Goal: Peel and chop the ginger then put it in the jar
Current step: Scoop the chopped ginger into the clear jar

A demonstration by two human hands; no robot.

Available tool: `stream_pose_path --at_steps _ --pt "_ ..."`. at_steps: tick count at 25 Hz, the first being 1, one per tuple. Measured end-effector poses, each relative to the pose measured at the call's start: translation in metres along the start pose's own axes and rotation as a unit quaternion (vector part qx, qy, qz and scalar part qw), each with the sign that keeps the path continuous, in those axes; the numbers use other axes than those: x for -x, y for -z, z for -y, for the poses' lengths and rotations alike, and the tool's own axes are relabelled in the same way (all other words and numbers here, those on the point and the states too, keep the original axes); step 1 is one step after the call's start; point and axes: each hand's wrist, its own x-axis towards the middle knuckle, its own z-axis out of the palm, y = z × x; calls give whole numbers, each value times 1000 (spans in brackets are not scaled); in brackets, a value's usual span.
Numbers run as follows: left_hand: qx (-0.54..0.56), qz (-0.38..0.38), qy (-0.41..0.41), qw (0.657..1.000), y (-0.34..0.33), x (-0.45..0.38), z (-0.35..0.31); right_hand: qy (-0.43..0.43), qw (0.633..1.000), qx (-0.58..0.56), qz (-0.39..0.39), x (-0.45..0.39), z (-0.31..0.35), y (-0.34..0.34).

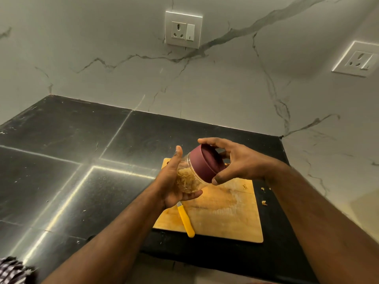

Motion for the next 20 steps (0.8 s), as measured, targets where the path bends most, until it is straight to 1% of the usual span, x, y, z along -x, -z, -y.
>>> stream_pose_path --at_steps 2,5,6,9,10,11,12,14,15,16,17,18,20 --pt "3 -4 -7 1000 0 1 1 -28 999 4 -28 -1 2 -4" --pt "4 -14 -13 1000 1 2 2 -111 987 96 -67 -3 6 -9" --pt "5 -17 -11 1000 1 2 1 -114 986 105 -65 -4 5 -7" --pt "1 -18 -1 1000 1 4 0 -50 999 15 -13 0 9 0" --pt "-1 -18 -1 1000 0 4 0 -39 999 4 -5 1 9 1" --pt "-2 -19 -2 1000 -1 4 0 -44 999 13 -27 0 8 -1" --pt "-2 -20 -3 1000 -2 4 0 -65 994 52 -67 -2 9 -3" --pt "7 -18 -3 1000 -3 5 0 -143 968 155 -137 -5 15 -6" --pt "13 -16 1 1000 -4 5 0 -157 961 162 -158 -5 14 -5" --pt "16 -16 6 1000 -4 4 0 -144 965 145 -165 -5 12 -2" --pt "18 -17 9 1000 -3 4 0 -112 976 107 -150 -6 10 0" --pt "17 -18 10 1000 -3 4 0 -77 989 63 -112 -4 11 2" --pt "13 -16 13 1000 -3 4 0 -31 999 2 -40 -2 14 3"
